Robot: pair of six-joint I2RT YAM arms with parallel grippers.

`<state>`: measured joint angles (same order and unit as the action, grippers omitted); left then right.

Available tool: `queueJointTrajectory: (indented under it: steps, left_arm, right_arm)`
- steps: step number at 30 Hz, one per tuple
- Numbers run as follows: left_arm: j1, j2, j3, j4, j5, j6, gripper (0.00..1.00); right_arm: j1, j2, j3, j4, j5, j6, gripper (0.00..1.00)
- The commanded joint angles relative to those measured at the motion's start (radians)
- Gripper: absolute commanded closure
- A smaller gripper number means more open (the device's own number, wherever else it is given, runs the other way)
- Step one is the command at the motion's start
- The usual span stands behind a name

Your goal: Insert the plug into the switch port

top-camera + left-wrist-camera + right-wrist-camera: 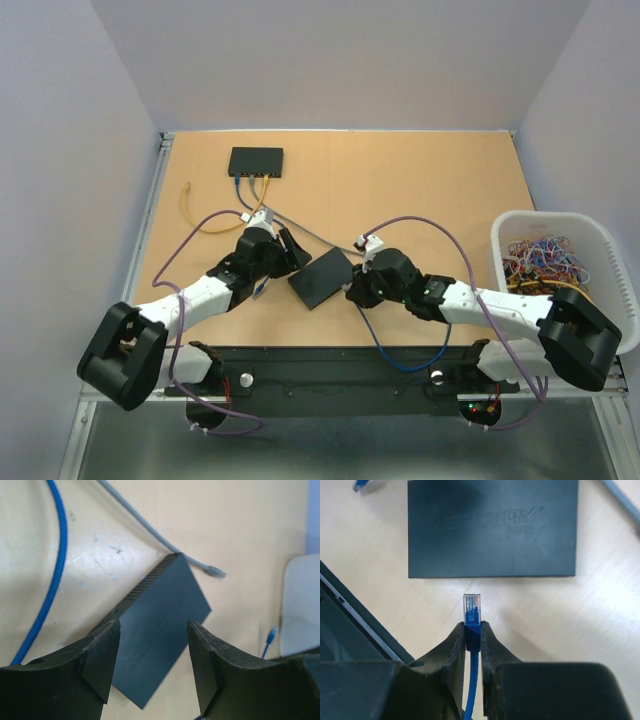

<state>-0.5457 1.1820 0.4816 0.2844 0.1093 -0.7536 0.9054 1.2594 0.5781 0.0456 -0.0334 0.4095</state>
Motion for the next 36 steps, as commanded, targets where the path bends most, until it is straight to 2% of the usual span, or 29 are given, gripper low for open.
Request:
queueJointTrajectory:
  steps: [1,8,13,27,36]
  left_arm:
    - [0.006,0.077,0.047,0.052,-0.059,0.059,0.34]
    - [0.016,0.255,0.071,0.096,-0.066,0.082,0.36]
    - [0.018,0.294,0.055,0.127,-0.027,0.077,0.39]
    - [0.004,0.139,-0.142,0.164,0.058,-0.004,0.39]
    - [0.0,0.071,-0.184,0.157,0.053,-0.01,0.39]
  right_arm:
    - [0.05,0.032,0.011,0.03,0.027,0.051,1.0]
    - [0.096,0.146,0.039,0.031,0.104,0.075,1.0]
    - [0.108,0.192,0.06,0.031,0.128,0.083,1.0]
    - [0.142,0.285,0.137,0.031,0.155,0.08,1.0]
    - [0.145,0.322,0.163,0.031,0.17,0.078,1.0]
